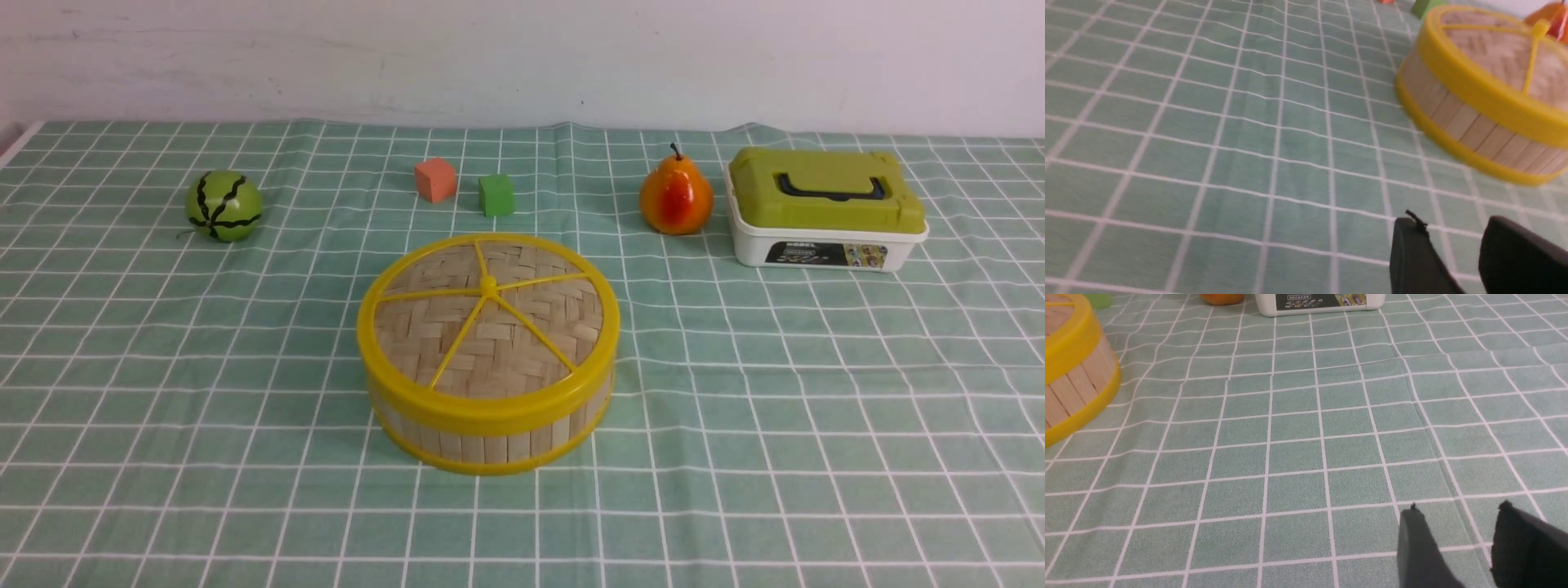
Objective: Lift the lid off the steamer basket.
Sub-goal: Use the left arm to lift the lid of the steamer
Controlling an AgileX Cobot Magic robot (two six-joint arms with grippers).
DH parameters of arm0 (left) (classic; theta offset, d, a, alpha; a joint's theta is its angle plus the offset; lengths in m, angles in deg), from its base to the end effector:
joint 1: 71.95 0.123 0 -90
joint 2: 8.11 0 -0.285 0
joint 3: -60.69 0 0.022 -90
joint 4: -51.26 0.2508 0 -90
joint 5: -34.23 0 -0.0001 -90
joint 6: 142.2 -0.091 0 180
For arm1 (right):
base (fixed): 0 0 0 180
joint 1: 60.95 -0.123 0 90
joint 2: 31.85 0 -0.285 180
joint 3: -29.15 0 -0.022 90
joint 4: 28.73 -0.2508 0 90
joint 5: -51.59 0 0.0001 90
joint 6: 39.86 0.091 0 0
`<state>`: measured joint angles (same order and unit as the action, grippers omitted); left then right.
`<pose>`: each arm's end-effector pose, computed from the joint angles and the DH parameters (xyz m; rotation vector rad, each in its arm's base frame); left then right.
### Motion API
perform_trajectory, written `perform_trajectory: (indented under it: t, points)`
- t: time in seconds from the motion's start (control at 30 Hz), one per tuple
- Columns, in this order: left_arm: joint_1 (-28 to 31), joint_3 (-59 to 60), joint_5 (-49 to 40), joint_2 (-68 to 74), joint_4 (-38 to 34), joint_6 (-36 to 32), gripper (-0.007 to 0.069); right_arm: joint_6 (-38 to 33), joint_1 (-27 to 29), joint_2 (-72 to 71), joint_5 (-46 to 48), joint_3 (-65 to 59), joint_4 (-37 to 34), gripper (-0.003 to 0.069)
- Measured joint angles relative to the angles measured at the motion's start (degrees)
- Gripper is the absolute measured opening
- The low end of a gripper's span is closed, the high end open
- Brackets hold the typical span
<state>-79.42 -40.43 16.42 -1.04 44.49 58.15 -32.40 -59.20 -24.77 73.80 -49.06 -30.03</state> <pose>0.0533 -0.0103 0.1762 -0.2820 1.8106 -0.4560 0.0521 -0.0008 0.1732 0.1645 1.8699 0.0910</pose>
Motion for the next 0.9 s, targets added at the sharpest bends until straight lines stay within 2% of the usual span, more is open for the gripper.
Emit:
perform_trajectory:
  t: [0.03, 0.07, 0.1, 0.17, 0.5, 0.67, 0.8, 0.9]
  points:
    - [0.00, 0.00, 0.87, 0.00, -4.58, 3.50, 0.0238, 0.00, 0.00, 0.00, 0.00, 0.00, 0.00, 0.0241]
    - [0.00, 0.00, 1.03, 0.00, -5.33, 4.07, 0.0238, 0.00, 0.00, 0.00, 0.00, 0.00, 0.00, 0.0241]
    - [0.00, 0.00, 1.98, 0.00, -10.22, 8.01, 0.0238, 0.00, 0.00, 0.00, 0.00, 0.00, 0.00, 0.0241]
    - [0.00, 0.00, 2.76, 0.00, -15.73, 10.97, 0.0238, 0.00, 0.00, 0.00, 0.00, 0.00, 0.00, 0.0241]
    - [0.00, 0.00, 5.03, 0.00, -20.16, 12.40, 0.0238, 0.00, 0.00, 0.00, 0.00, 0.00, 0.00, 0.0241]
    - [0.00, 0.00, 11.24, 0.00, -26.03, 12.66, 0.0237, 0.00, 0.00, 0.00, 0.00, 0.00, 0.00, 0.0241]
    - [0.00, -3.76, 14.26, 0.00, -28.85, 9.38, 0.0162, 0.00, 0.00, 0.00, 0.00, 0.00, 0.00, 0.0242]
    - [0.00, -11.57, 13.72, 0.84, -29.12, 5.81, 0.0026, 0.00, 0.00, 0.00, 0.00, 0.00, 0.00, 0.0243]
